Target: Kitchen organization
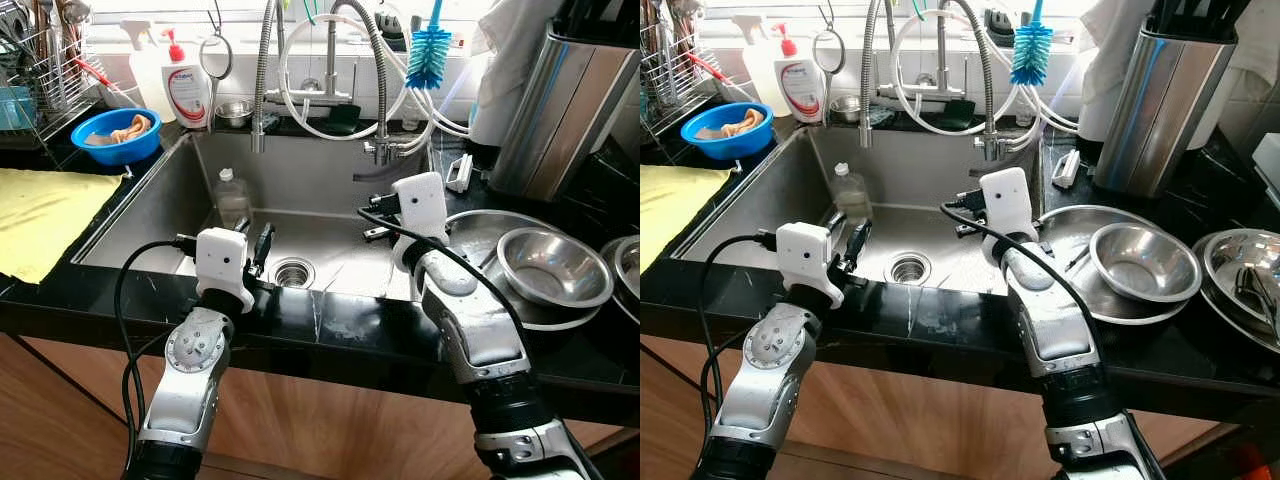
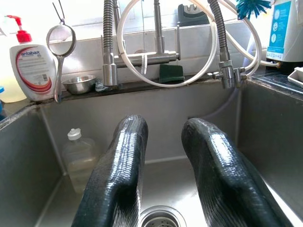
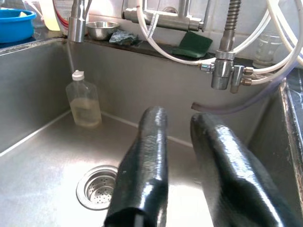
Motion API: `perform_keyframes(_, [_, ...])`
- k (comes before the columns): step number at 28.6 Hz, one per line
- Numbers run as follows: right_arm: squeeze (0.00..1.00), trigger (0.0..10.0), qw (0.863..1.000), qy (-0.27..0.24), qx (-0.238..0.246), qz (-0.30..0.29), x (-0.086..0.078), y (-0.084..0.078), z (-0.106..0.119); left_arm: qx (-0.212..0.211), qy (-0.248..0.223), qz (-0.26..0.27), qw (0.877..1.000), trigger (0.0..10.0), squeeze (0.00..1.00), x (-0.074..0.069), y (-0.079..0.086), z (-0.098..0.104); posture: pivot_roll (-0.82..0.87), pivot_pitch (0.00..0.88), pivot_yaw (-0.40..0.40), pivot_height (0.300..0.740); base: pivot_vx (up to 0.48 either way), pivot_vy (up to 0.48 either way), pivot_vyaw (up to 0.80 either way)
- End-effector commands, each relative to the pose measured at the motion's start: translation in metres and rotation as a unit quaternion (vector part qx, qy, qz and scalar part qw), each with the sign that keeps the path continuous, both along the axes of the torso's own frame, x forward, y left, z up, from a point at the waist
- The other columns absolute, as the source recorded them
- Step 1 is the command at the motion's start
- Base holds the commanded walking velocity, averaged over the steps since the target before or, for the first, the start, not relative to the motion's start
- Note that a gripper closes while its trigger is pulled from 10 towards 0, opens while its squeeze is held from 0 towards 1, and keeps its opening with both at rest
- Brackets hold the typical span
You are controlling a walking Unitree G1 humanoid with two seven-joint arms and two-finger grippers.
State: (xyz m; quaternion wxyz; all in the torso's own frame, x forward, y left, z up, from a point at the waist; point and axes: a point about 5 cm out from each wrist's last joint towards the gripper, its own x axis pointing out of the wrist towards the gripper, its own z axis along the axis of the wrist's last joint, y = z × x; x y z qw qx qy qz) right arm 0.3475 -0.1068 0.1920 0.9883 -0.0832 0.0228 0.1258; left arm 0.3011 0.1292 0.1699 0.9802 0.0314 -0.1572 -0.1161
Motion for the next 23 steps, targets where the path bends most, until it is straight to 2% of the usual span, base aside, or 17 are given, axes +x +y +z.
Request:
perform_keyframes(1, [0.13,10.0,1.000,0.005,-0.013,0.007,0.000,0.002,-0.004,-0.002,0.001,0.000,1.000,10.0,0.00,0.000,0.000,0.002,-0.06,0.007,0.031,0.740,0.000,0.000,0.00])
perform_keyframes(2, [0.00,10.0,1.000,0.002,-0.020,0.011,-0.001,0.002,-0.004,-0.002,0.001,0.000,1.000,10.0,0.00,0.000,0.000,0.002,-0.06,0.009,0.029,0.740,0.000,0.000,0.00])
perform_keyframes(6, [0.00,10.0,1.000,-0.010,-0.017,0.010,-0.002,0.003,-0.001,-0.003,0.001,0.000,1.000,10.0,0.00,0.000,-0.001,0.001,-0.06,0.009,0.029,0.740,0.000,0.000,0.00])
perform_keyframes(8, [0.00,10.0,0.998,-0.045,-0.029,0.013,-0.003,0.003,0.010,-0.003,0.001,0.002,1.000,10.0,0.00,0.000,0.000,0.001,-0.06,0.009,0.029,0.740,0.000,0.000,0.00])
perform_keyframes(12, [0.00,10.0,0.997,-0.072,-0.038,0.017,-0.005,0.005,0.017,-0.004,-0.001,0.004,1.000,10.0,0.00,0.000,0.000,0.002,-0.07,0.012,0.027,0.740,0.000,0.000,0.00])
perform_keyframes(14, [0.00,10.0,0.993,-0.100,-0.056,0.018,-0.007,0.005,0.024,-0.005,-0.003,0.006,1.000,10.0,0.00,0.000,0.001,0.002,-0.07,0.012,0.027,0.740,0.000,0.000,0.00])
perform_keyframes(15, [0.00,10.0,0.989,-0.129,-0.069,0.026,-0.010,0.007,0.032,-0.008,-0.006,0.010,1.000,10.0,0.00,0.000,0.002,0.003,-0.07,0.012,0.027,0.740,0.000,0.000,0.00])
perform_keyframes(18, [0.00,10.0,0.985,-0.165,-0.043,0.042,-0.016,0.012,0.041,-0.017,-0.004,0.012,1.000,10.0,0.00,0.001,0.003,0.004,-0.08,0.008,0.027,0.740,0.000,0.000,0.00])
perform_keyframes(23, [0.00,10.0,0.986,-0.159,-0.015,0.037,-0.017,0.013,0.036,-0.017,-0.005,0.011,1.000,10.0,0.00,0.001,0.001,0.004,-0.07,0.007,0.025,0.740,0.000,0.424,0.00])
